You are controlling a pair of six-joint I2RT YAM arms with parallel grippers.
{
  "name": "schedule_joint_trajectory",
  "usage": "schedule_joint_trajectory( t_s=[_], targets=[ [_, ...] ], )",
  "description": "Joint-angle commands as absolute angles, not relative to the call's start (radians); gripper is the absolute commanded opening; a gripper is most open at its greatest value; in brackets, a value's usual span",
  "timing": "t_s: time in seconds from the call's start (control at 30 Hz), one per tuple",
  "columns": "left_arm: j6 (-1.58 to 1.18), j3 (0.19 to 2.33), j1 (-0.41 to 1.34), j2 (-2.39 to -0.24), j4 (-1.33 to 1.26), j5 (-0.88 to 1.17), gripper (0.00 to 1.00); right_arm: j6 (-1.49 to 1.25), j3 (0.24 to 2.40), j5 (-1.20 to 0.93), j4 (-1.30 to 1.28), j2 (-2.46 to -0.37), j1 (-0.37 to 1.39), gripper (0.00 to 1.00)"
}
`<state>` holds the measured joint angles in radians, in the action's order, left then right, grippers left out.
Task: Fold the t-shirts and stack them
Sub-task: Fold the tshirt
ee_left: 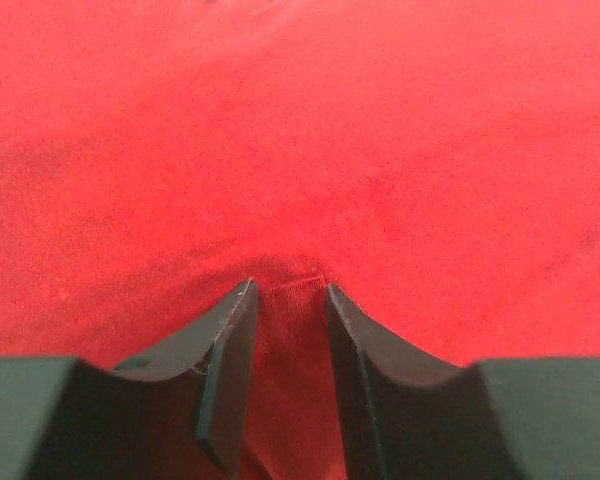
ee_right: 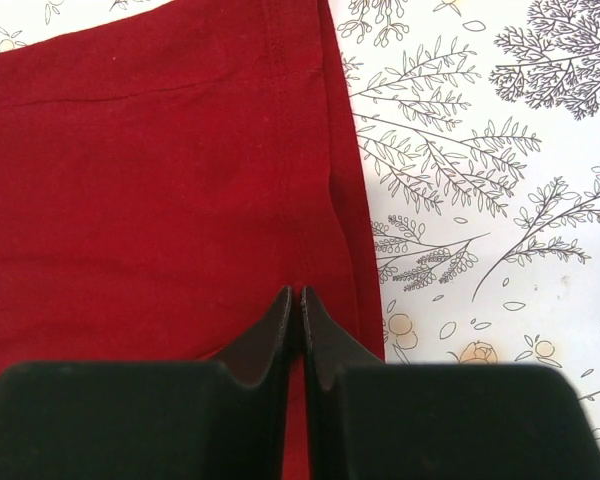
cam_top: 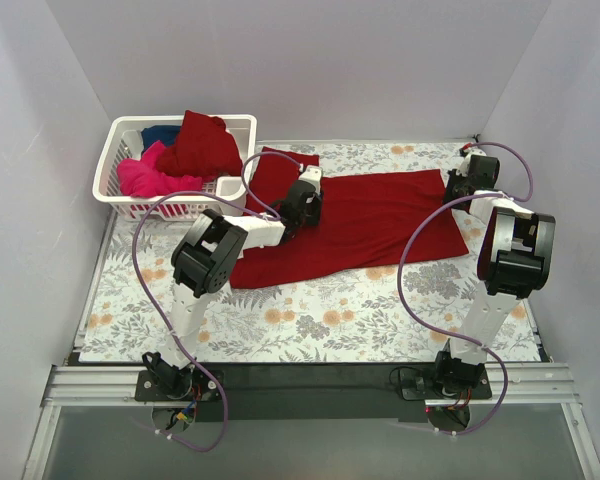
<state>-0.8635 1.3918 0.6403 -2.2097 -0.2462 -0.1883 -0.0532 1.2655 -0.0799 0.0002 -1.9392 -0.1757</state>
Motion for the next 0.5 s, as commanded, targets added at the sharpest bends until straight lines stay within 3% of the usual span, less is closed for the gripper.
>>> schedule_joint_trajectory(
  t_s=[0.0,0.03,0.2,0.47],
  targets=[
    [-0.830,1.424,0.653,-2.223,-0.206,-0.225,0.28,-0.058,1.278,-0.097,0.032,-1.951,-0.179,0.01],
    [-0.831,1.424,0.655,-2.224,-0.204,-0.229,0.19,-0.058,1.278,-0.097,0.032,-1.951,-0.179,0.01],
    [-0.839,1.433,0.655,-2.230,-0.206,-0.224,0.01,-0.058,1.278,-0.095,0.031,-1.953,-0.181,0.01],
    [-0.854,1.414,0.661,-2.184,-0.209,-0.255,0.00,-0.055,1.276,-0.100,0.031,-1.954,-0.181,0.01]
  ],
)
